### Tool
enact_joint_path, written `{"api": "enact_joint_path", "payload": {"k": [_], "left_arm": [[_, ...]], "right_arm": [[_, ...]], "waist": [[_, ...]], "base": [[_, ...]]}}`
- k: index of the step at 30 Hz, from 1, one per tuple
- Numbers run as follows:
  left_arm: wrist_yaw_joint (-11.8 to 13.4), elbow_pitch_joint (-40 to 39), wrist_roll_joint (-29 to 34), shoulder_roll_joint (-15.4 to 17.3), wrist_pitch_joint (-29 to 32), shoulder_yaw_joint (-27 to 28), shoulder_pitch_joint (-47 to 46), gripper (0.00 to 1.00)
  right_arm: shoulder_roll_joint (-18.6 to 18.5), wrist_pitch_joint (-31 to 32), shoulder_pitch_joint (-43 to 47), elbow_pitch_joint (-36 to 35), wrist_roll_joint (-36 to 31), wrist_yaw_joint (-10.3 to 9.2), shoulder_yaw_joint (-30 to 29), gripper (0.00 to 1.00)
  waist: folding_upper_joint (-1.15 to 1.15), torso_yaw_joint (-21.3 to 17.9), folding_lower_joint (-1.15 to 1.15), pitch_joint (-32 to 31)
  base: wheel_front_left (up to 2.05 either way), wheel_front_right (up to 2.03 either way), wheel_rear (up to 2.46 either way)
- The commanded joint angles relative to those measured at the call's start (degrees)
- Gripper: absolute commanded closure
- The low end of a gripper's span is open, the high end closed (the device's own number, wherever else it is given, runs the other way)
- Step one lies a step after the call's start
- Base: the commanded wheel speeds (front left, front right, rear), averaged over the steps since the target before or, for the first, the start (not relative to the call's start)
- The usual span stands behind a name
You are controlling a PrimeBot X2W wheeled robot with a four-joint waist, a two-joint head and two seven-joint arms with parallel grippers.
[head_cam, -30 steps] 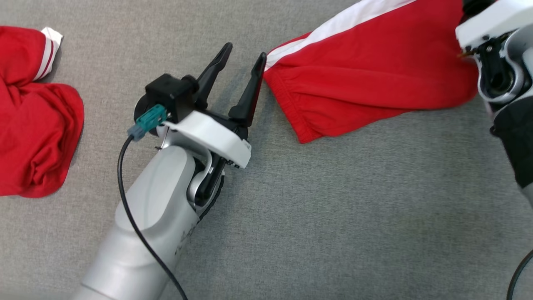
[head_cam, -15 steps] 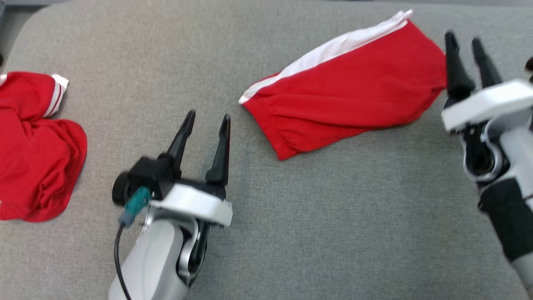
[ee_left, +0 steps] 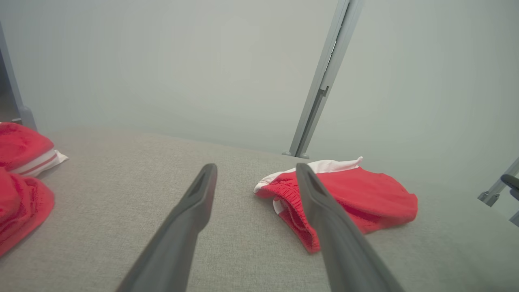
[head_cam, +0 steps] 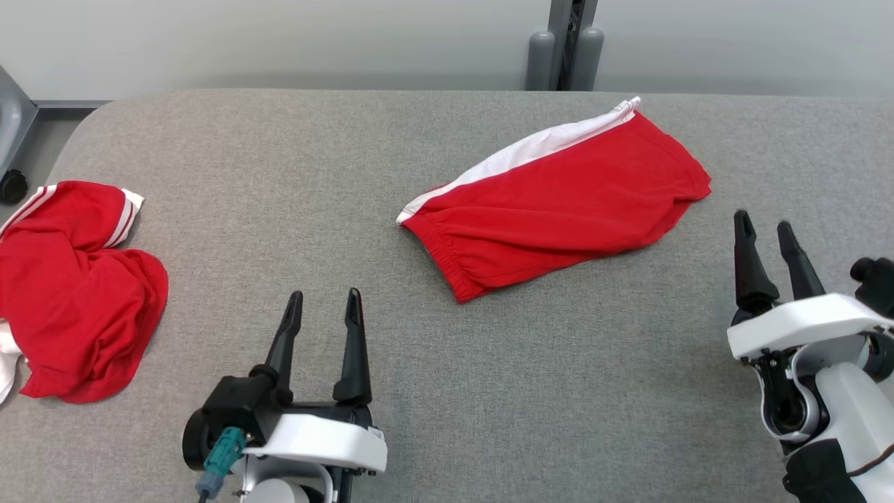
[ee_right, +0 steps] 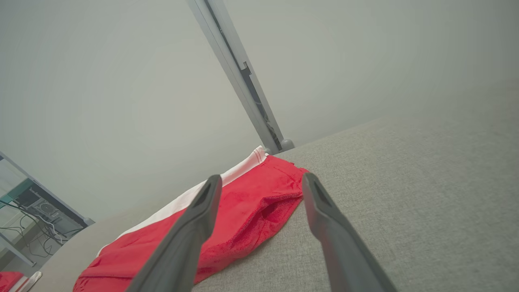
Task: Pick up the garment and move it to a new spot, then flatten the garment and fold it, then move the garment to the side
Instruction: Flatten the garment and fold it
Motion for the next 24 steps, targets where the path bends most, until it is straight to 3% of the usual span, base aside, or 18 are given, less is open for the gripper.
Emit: {"api": "enact_joint_path", "payload": {"k": [1,4,9,16,24], "left_arm": [[0.5,-0.5,-0.3,0.2,-0.2,-0.3,0.8,0.0],[0.9,-1.2,0.4,0.2,-0.2,-1.0,1.0,0.0],[1.4,-2.6,0.9,0.2,-0.2,-2.3,0.0,0.0],[1.8,-3.6,1.3,0.2,-0.2,-4.8,-2.3,0.0],[2.0,-3.6,0.6,0.2,-0.2,-7.9,-4.7,0.0]], "right_arm": [[0.1,-0.3,0.8,0.7,0.2,0.01,-0.5,0.0],[0.5,0.8,-0.7,2.5,4.8,0.01,-0.4,0.0],[-2.6,3.9,-5.5,6.1,9.4,0.01,-0.7,0.0],[-8.4,8.9,-15.3,15.3,9.8,0.01,1.7,0.0],[-12.3,14.1,-23.8,25.5,7.3,0.01,6.1,0.0]], "waist": [[0.0,0.2,0.0,-0.5],[0.0,0.8,0.0,0.0],[0.0,2.2,0.0,2.2],[0.0,6.3,0.0,6.6],[0.0,10.4,0.0,11.3]], "base": [[0.0,0.0,0.0],[0.0,0.0,0.0],[0.0,0.0,0.0],[0.0,0.0,0.0],[0.0,0.0,0.0]]}}
